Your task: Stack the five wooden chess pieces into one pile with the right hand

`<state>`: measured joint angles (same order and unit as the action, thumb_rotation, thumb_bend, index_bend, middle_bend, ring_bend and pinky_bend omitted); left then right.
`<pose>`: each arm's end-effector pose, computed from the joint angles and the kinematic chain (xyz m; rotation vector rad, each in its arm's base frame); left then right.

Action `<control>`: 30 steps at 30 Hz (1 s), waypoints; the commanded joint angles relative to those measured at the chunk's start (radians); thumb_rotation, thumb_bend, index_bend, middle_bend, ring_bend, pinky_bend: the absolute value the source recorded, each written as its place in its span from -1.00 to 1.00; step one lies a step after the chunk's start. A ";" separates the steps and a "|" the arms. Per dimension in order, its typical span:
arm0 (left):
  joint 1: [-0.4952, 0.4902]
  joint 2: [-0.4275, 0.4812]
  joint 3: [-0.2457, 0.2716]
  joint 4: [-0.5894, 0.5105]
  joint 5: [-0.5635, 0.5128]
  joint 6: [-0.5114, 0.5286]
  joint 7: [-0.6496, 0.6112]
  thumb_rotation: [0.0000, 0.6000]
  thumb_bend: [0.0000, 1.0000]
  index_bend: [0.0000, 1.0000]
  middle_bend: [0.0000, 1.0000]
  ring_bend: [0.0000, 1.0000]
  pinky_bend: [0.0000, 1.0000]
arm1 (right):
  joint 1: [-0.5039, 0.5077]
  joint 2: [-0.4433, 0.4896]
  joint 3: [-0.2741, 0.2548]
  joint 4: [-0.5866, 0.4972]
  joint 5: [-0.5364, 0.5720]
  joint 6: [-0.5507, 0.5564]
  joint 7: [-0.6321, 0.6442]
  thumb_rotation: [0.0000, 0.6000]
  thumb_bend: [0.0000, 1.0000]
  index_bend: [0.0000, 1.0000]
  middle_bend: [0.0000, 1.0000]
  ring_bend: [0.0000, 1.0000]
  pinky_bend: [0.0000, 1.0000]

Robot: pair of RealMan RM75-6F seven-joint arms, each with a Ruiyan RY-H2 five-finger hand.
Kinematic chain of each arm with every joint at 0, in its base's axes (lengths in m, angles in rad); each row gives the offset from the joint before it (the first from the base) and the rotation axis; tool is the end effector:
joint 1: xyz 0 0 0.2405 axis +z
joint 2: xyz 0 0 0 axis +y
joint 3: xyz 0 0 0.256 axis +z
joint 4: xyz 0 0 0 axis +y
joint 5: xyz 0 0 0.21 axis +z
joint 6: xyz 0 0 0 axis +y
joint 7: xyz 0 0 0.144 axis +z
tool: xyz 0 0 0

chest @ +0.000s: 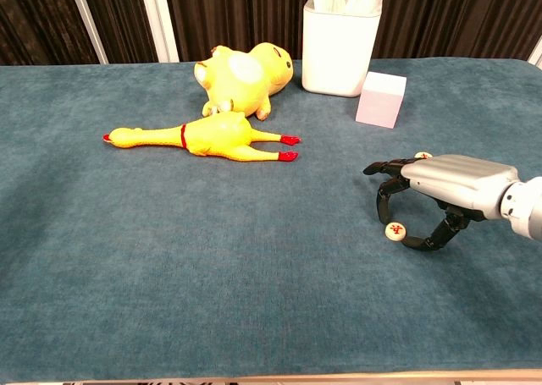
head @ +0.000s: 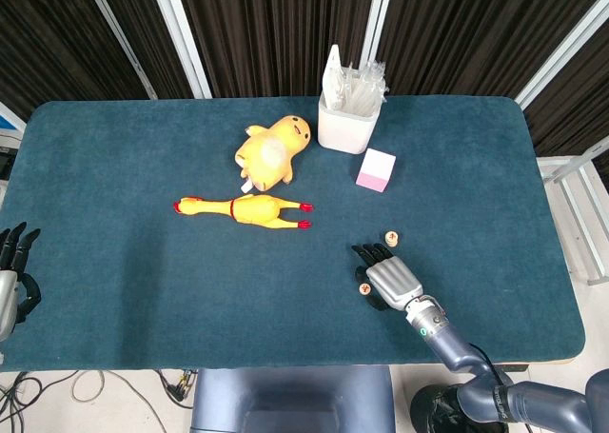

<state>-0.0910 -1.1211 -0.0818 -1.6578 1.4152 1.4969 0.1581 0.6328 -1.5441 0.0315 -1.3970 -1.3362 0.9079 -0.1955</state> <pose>-0.3084 0.1883 0.1645 -1.3323 -0.8270 -0.8122 -0.2044 -0.2981 -0.0364 2.0421 -0.9687 0.8016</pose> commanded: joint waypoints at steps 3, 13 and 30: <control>0.001 0.000 0.000 0.000 0.001 0.002 0.001 1.00 0.65 -0.77 -1.00 -1.00 -0.98 | 0.001 0.000 0.001 0.000 0.005 -0.007 -0.003 1.00 -0.19 -0.09 -0.91 -0.96 -0.84; 0.001 0.000 0.000 0.001 0.001 0.003 0.001 1.00 0.65 -0.77 -1.00 -1.00 -0.98 | 0.006 -0.004 0.009 0.005 0.010 -0.014 -0.007 1.00 -0.19 -0.07 -0.92 -0.96 -0.84; 0.001 0.000 0.000 0.001 0.001 0.002 0.001 1.00 0.65 -0.77 -1.00 -1.00 -0.98 | 0.008 -0.008 0.016 0.013 0.023 -0.027 -0.008 1.00 -0.19 0.01 -0.92 -0.96 -0.84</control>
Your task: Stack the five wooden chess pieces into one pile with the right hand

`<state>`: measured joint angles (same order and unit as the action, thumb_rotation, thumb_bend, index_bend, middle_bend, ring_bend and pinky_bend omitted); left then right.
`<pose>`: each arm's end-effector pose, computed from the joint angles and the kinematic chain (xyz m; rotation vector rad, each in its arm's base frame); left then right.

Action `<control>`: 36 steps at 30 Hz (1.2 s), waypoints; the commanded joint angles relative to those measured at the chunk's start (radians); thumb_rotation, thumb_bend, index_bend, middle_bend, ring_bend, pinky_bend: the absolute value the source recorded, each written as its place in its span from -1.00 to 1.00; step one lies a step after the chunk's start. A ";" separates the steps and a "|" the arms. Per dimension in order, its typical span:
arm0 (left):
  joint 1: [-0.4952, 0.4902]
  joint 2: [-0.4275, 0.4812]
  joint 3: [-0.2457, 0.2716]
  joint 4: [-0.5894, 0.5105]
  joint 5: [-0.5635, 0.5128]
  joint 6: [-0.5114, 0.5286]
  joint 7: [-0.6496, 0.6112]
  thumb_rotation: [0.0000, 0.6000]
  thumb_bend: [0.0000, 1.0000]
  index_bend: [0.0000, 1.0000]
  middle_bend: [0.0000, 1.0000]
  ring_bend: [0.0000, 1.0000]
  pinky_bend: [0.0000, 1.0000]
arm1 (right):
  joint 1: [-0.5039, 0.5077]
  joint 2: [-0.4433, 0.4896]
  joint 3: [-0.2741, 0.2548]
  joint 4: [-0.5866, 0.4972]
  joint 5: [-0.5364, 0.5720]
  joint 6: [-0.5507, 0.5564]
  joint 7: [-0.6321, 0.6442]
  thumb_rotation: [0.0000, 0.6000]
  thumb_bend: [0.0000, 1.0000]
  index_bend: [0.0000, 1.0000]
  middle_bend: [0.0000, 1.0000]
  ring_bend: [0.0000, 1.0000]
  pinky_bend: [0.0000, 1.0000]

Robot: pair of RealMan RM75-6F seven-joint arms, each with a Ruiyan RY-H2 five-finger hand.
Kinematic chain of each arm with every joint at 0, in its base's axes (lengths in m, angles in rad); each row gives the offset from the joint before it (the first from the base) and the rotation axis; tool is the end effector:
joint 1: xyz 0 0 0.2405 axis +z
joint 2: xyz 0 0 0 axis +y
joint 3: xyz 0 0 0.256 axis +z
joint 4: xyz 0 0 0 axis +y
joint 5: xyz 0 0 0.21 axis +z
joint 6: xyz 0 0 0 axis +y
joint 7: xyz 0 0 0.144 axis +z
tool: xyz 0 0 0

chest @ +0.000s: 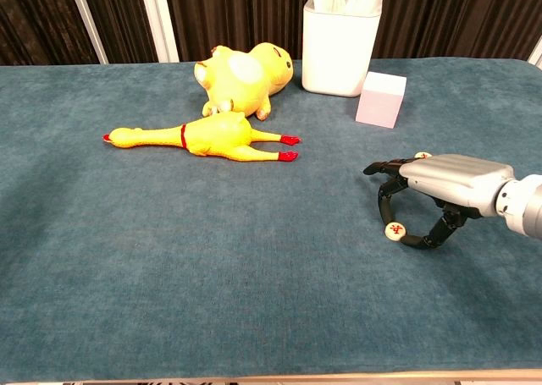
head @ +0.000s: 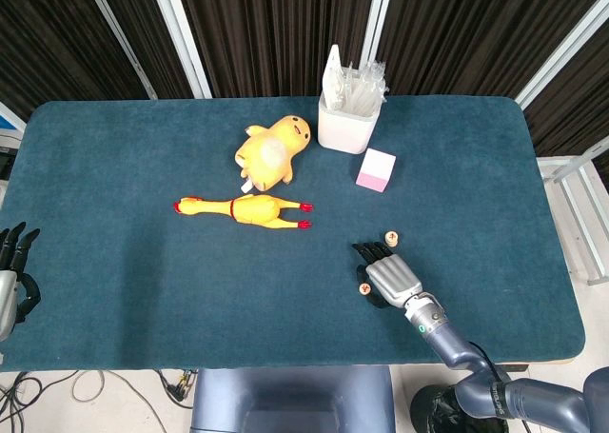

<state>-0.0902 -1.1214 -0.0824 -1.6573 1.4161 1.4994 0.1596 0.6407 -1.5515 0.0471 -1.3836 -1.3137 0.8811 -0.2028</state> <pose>-0.3084 0.1882 0.1648 -1.3312 -0.8236 -0.8124 -0.2045 -0.3034 -0.0386 2.0371 -0.9810 0.7838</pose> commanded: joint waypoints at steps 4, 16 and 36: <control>0.000 0.001 0.000 0.000 0.001 0.000 -0.002 1.00 0.65 -0.77 -1.00 -1.00 -0.98 | 0.000 -0.001 0.000 -0.001 0.002 -0.002 -0.003 1.00 -0.19 0.02 -0.92 -0.96 -0.84; 0.000 0.001 0.000 -0.001 0.000 0.000 0.000 1.00 0.65 -0.77 -1.00 -1.00 -0.98 | 0.001 0.006 0.002 -0.012 0.006 -0.005 -0.004 1.00 -0.19 0.04 -0.92 -0.96 -0.84; 0.001 0.005 0.002 -0.002 0.006 0.001 -0.012 1.00 0.65 -0.76 -1.00 -1.00 -0.96 | 0.029 0.187 0.095 -0.155 0.106 -0.008 -0.039 1.00 -0.19 0.04 -0.92 -0.96 -0.84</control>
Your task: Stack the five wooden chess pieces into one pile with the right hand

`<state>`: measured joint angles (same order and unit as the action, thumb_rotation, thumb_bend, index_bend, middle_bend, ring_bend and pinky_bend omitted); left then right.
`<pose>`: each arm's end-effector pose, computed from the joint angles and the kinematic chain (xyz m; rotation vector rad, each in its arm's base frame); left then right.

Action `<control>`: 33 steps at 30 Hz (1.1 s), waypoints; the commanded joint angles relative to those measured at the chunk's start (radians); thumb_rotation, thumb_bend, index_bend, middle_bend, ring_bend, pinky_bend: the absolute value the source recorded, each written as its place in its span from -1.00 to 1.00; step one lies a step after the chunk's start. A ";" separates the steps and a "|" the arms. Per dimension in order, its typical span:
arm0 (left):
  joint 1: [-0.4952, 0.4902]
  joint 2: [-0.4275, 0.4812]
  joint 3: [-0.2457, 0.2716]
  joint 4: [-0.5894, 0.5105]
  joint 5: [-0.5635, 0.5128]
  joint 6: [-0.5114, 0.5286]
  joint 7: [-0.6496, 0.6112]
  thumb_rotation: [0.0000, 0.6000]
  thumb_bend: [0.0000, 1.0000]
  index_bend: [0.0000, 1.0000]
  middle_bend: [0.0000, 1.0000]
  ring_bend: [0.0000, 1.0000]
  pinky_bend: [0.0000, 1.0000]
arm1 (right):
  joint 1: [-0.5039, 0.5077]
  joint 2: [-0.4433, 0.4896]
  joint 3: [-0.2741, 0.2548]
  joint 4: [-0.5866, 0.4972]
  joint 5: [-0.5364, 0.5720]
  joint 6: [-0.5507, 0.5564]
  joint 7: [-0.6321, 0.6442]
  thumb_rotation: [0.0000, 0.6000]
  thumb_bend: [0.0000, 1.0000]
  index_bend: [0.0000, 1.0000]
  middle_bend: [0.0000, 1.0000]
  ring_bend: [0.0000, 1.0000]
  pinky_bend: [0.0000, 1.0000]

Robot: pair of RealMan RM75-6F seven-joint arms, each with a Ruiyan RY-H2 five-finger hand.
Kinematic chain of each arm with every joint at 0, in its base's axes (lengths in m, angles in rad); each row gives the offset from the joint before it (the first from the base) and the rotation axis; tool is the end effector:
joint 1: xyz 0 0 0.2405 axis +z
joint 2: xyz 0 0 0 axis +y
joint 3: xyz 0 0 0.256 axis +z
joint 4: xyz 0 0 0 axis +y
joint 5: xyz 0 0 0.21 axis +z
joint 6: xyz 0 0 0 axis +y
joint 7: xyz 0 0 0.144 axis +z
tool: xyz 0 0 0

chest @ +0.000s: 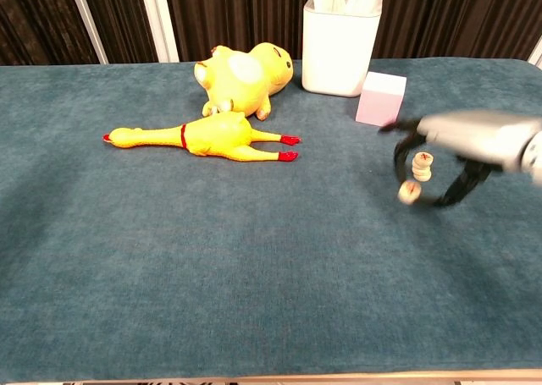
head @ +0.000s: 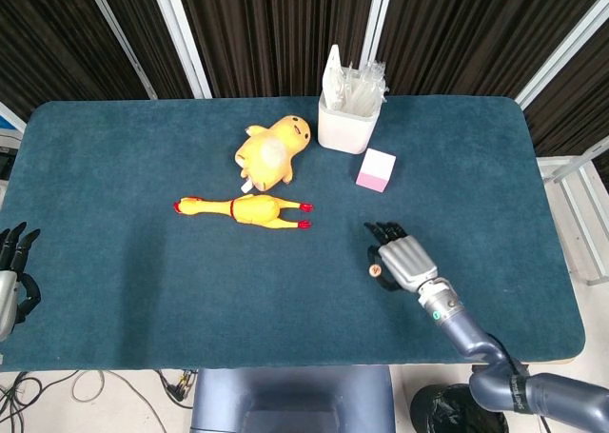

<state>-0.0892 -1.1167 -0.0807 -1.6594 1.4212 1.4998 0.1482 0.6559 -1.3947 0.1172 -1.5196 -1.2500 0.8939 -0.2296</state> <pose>-0.3079 0.1876 0.1657 -1.3327 -0.8287 -0.8207 -0.1929 -0.3259 0.0151 1.9458 -0.9501 0.8276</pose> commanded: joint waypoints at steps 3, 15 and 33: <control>0.000 0.001 0.000 0.000 0.001 0.000 -0.002 1.00 0.65 -0.76 -1.00 -1.00 -0.96 | 0.025 0.051 0.042 -0.013 0.077 -0.034 -0.017 1.00 -0.19 0.04 -0.92 -0.96 -0.84; 0.001 -0.005 -0.002 0.002 -0.003 0.003 0.009 1.00 0.65 -0.76 -1.00 -1.00 -0.96 | 0.067 0.067 0.069 0.055 0.188 -0.117 0.009 1.00 -0.19 0.04 -0.92 -0.96 -0.84; 0.000 -0.005 -0.002 0.002 -0.003 0.003 0.010 1.00 0.65 -0.76 -1.00 -1.00 -0.96 | 0.143 -0.002 0.073 0.184 0.282 -0.192 -0.006 1.00 -0.19 0.04 -0.92 -0.96 -0.84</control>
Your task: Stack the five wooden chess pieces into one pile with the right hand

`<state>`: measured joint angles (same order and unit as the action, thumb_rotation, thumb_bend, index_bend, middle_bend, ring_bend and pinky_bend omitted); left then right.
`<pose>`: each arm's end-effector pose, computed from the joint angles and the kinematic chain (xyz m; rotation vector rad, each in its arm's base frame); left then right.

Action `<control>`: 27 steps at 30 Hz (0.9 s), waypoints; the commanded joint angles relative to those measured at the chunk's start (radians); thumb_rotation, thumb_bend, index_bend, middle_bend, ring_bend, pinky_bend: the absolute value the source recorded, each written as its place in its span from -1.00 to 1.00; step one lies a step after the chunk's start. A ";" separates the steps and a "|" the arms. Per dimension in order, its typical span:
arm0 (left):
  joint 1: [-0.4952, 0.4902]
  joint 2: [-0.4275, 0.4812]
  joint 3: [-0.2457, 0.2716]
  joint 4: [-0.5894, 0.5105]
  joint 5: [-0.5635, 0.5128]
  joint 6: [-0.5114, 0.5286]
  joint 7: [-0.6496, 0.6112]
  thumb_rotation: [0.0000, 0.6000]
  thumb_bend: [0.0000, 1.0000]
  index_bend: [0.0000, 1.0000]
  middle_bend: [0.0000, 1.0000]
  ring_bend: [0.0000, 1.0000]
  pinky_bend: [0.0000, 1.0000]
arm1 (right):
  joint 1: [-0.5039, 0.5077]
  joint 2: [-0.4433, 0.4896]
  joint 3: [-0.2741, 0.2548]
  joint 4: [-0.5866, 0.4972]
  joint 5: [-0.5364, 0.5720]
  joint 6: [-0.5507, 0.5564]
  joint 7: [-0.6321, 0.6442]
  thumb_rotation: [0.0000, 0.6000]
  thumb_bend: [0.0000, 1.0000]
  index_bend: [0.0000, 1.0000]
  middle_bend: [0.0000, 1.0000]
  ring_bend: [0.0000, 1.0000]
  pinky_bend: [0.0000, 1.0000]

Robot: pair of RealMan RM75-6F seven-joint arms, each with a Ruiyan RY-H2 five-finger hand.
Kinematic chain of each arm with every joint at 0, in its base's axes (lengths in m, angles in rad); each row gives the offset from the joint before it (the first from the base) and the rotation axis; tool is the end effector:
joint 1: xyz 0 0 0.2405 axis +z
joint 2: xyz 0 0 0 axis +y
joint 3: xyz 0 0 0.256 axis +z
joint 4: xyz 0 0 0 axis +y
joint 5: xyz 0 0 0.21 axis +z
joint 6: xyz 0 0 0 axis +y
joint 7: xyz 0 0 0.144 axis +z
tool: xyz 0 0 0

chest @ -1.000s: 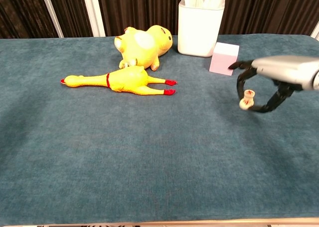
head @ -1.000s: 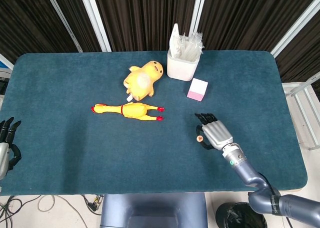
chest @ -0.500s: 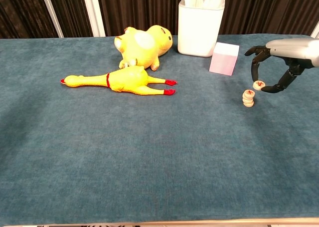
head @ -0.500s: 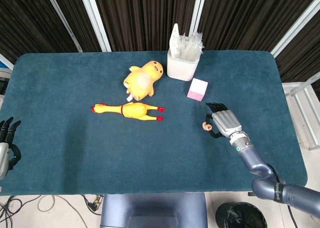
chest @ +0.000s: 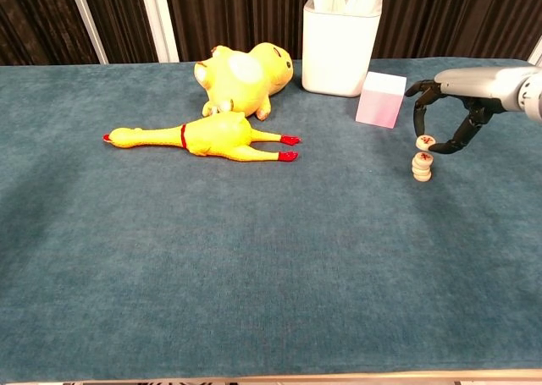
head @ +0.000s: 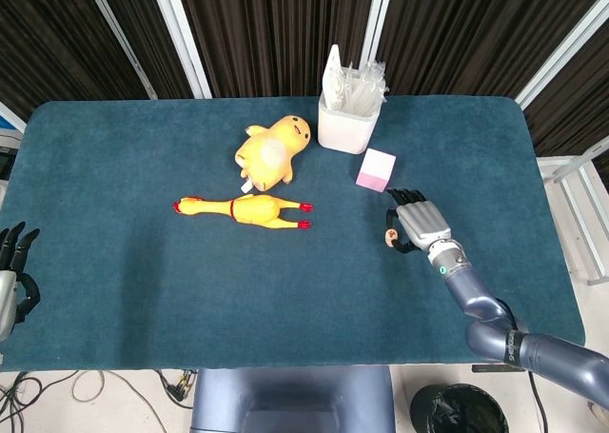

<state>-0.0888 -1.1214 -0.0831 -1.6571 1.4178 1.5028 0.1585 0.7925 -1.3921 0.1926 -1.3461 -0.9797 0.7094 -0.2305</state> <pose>-0.3082 0.1879 0.1653 -1.3290 -0.8214 -0.8152 -0.2008 -0.3942 0.0330 1.8193 -1.0564 0.7059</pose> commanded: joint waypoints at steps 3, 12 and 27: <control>0.000 0.001 0.000 0.000 0.000 0.000 0.000 1.00 0.65 -0.76 -1.00 -1.00 -0.96 | 0.013 -0.011 -0.010 0.025 0.025 -0.020 -0.009 1.00 -0.19 0.04 -0.92 -0.96 -0.84; 0.001 0.000 -0.001 -0.002 -0.001 0.001 0.004 1.00 0.65 -0.76 -1.00 -1.00 -0.95 | 0.016 -0.034 -0.022 0.061 0.027 -0.021 0.006 1.00 -0.19 0.04 -0.92 -0.96 -0.84; 0.001 -0.001 -0.001 -0.001 -0.002 0.001 0.008 1.00 0.65 -0.76 -1.00 -1.00 -0.95 | 0.020 -0.037 -0.033 0.080 0.035 -0.022 0.013 1.00 -0.19 0.04 -0.92 -0.96 -0.84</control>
<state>-0.0882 -1.1229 -0.0840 -1.6585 1.4155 1.5042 0.1662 0.8120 -1.4290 0.1595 -1.2659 -0.9451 0.6872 -0.2174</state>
